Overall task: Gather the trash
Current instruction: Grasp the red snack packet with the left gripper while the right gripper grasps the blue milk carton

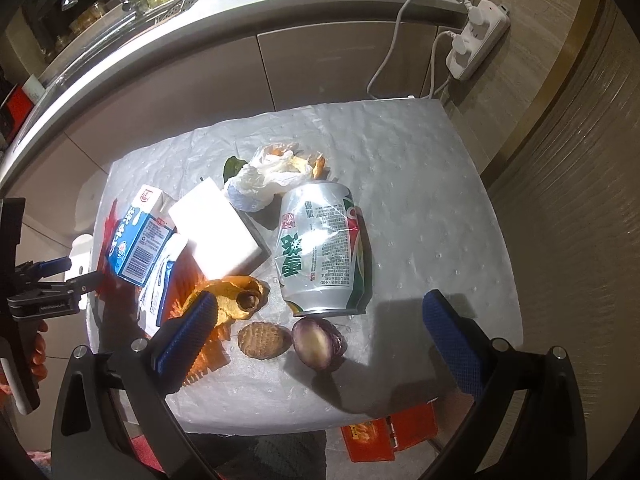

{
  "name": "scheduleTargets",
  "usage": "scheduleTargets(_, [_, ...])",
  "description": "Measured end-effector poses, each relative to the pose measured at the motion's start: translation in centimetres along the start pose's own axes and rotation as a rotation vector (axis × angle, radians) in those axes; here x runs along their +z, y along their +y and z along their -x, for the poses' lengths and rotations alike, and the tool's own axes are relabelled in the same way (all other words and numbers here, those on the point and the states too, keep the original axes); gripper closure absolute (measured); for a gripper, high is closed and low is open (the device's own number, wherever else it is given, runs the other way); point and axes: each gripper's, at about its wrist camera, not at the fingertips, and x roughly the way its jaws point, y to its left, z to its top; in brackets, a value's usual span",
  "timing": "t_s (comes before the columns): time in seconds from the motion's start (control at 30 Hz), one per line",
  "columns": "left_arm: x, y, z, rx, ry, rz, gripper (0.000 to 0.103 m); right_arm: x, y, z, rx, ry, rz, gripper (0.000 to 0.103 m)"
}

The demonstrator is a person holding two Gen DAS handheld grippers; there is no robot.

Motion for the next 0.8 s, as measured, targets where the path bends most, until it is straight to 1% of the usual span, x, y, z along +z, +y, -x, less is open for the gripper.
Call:
scheduleTargets(0.03, [-0.2, -0.3, -0.2, 0.025, -0.001, -0.006, 0.026, 0.1, -0.2, -0.2, 0.003, 0.003, 0.002, 0.002])
scheduleTargets(0.07, [-0.2, -0.4, -0.5, 0.032, 0.011, -0.010, 0.034, 0.2, -0.3, -0.4, 0.005, 0.006, 0.005, 0.002])
scheduleTargets(0.1, [-0.2, -0.4, -0.9, 0.020, 0.036, -0.007, 0.048, 0.3, -0.5, -0.5, 0.006, 0.012, 0.008, 0.002])
scheduleTargets(0.13, [-0.2, -0.2, -1.2, 0.001, 0.053, 0.005, 0.063, 0.4, -0.6, -0.7, 0.007, 0.015, 0.010, 0.002])
scheduleTargets(0.17, [-0.2, 0.0, -1.3, -0.012, 0.061, 0.020, 0.073, 0.6, -0.7, -0.9, 0.010, 0.017, 0.012, 0.002])
scheduleTargets(0.2, [-0.2, 0.2, -1.4, -0.018, 0.069, 0.030, 0.088, 0.7, -0.8, -1.0, 0.015, 0.019, 0.013, 0.002])
scheduleTargets(0.23, [-0.1, 0.3, -1.5, -0.026, 0.076, 0.035, 0.092, 0.9, -0.9, -1.2, 0.021, 0.021, 0.014, 0.002])
scheduleTargets(0.27, [0.0, 0.5, -1.3, -0.033, 0.076, 0.038, 0.093, 1.0, -1.0, -1.3, 0.028, 0.023, 0.014, 0.002])
scheduleTargets(0.37, [0.2, 1.0, -0.5, -0.043, 0.056, 0.049, 0.101, 1.4, -0.6, -1.4, 0.071, 0.018, 0.025, 0.002])
scheduleTargets(0.47, [0.3, 1.2, 1.0, -0.066, 0.030, 0.064, 0.103, 2.1, 1.2, -1.4, 0.143, 0.016, 0.067, 0.002])
scheduleTargets(0.57, [0.1, 1.3, 2.6, -0.064, -0.014, 0.079, 0.103, 3.0, 4.5, -1.9, 0.235, 0.032, 0.126, 0.002])
scheduleTargets(0.67, [-0.3, 2.1, 4.2, -0.052, -0.051, 0.111, 0.103, 4.1, 8.7, -3.0, 0.292, 0.065, 0.173, 0.002])
scheduleTargets(0.73, [-0.8, 2.9, 5.0, -0.043, -0.071, 0.125, 0.103, 4.6, 11.4, -3.7, 0.292, 0.080, 0.175, 0.002])
scheduleTargets(0.8, [-1.4, 4.0, 5.7, -0.036, -0.091, 0.138, 0.103, 4.9, 13.5, -4.2, 0.274, 0.083, 0.142, 0.002])
